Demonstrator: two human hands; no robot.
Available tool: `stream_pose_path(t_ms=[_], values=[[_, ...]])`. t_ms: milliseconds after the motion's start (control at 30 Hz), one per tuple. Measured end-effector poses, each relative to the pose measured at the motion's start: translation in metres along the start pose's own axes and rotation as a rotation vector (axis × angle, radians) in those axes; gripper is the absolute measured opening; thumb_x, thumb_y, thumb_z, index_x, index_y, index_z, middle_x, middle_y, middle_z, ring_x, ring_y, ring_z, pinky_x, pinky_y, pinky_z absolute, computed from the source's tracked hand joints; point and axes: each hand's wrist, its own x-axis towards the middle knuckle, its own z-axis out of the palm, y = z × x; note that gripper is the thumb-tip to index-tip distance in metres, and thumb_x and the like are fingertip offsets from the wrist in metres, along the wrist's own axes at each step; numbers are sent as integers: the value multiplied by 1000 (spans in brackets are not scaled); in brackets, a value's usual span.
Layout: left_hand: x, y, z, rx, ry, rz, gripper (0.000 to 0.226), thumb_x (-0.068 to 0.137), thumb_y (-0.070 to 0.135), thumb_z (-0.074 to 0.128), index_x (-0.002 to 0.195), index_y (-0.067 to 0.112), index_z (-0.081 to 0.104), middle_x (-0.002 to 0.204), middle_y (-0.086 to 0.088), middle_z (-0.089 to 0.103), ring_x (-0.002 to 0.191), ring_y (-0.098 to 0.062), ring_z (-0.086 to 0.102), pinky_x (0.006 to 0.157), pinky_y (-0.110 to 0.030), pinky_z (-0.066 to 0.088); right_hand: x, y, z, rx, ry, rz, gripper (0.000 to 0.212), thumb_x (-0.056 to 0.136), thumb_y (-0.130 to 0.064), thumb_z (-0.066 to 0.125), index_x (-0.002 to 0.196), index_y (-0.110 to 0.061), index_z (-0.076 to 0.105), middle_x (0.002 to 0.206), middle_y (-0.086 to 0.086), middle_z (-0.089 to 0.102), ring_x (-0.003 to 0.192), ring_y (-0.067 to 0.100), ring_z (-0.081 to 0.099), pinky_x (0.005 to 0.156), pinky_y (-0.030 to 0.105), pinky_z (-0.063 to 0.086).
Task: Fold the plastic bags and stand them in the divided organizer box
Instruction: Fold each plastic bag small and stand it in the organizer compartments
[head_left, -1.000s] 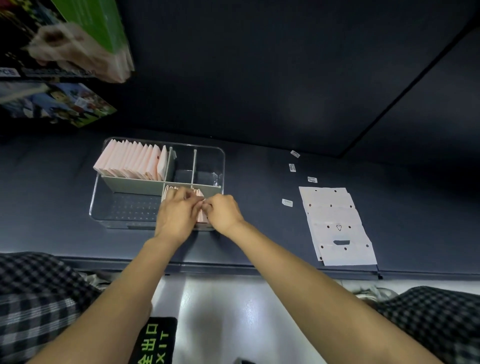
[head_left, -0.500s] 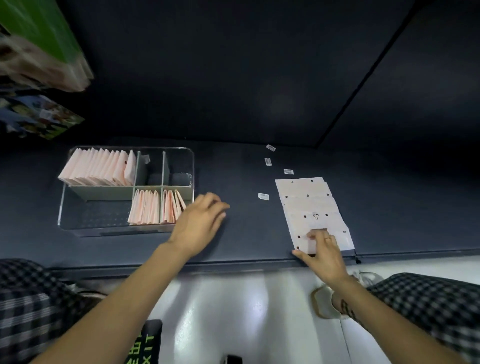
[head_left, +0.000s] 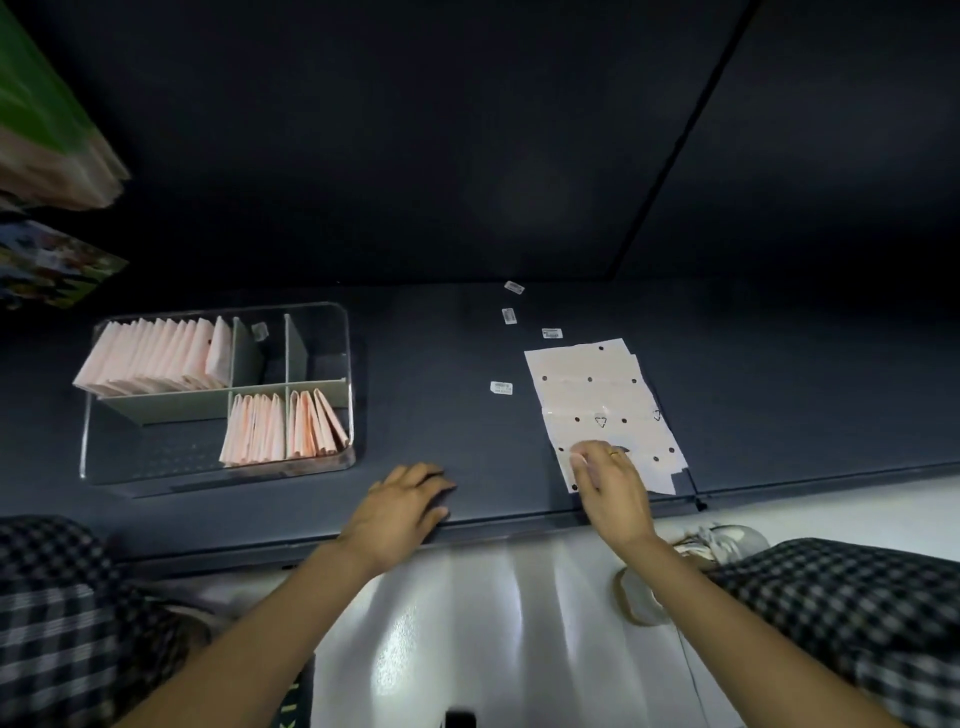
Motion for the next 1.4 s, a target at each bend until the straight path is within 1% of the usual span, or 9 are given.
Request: stream_pose_path(t_ms=[167,300,433,600,733,933,1033,1133,1400], values=[[8,20,-2,-120,113,79,63,91,32,59,146,27,29,148,8,33,136,-13,28,111,-28,26,4,-48,6,155,-215,-79,16,100,-21,42,95,-9,52,69,0,52,67,25,49,67,39,42],[10,16,2,-261,84,35,67,79,27,74,139,20,43,137,4,47,127,-15,37,104,-17,26,4,-78,13,193,-383,-88,18,100,-27,40,103,-13,52,65,-8,48,68,19,46,68,35,40],[7,2,9,-407,23,-166,57,74,27,79,126,20,56,116,0,59,114,-17,46,85,-16,33,15,-97,14,106,-460,-130,18,98,-28,44,100,-17,58,76,-5,56,75,18,49,71,33,42],[3,-8,11,-658,115,-316,65,74,21,79,132,22,49,109,-1,62,109,-18,51,94,-26,41,67,-112,20,-49,-487,-183,17,96,-27,49,101,-18,63,102,4,66,100,21,55,78,32,44],[3,-9,11,-810,204,-345,60,79,15,75,132,19,47,88,9,58,89,-11,51,81,-20,41,107,-119,41,-157,-566,-190,16,94,-25,52,101,-17,64,106,5,66,104,25,56,85,36,47],[-4,-1,17,-224,418,-151,51,84,27,68,131,16,50,123,-3,51,112,-23,48,94,-34,42,124,-113,74,-260,-593,-170,19,95,-26,51,106,-16,63,112,8,64,111,27,52,87,35,44],[-6,7,25,-42,296,4,58,89,34,60,140,14,41,149,-6,36,139,-26,31,117,-37,19,122,-110,83,-258,-540,-166,21,96,-27,49,107,-14,62,110,10,65,109,28,52,82,36,45],[-6,7,34,98,126,43,73,96,49,38,151,15,3,156,1,-10,144,-17,-15,113,-33,-20,122,-107,90,-260,-490,-163,22,97,-29,47,106,-14,60,108,10,65,109,29,53,83,36,43],[-16,3,46,297,-20,31,80,94,62,14,143,14,-26,152,-7,-31,137,-25,-32,113,-40,-20,121,-100,99,-172,-377,-143,23,95,-30,50,110,-16,61,109,8,60,110,27,48,90,35,38]])
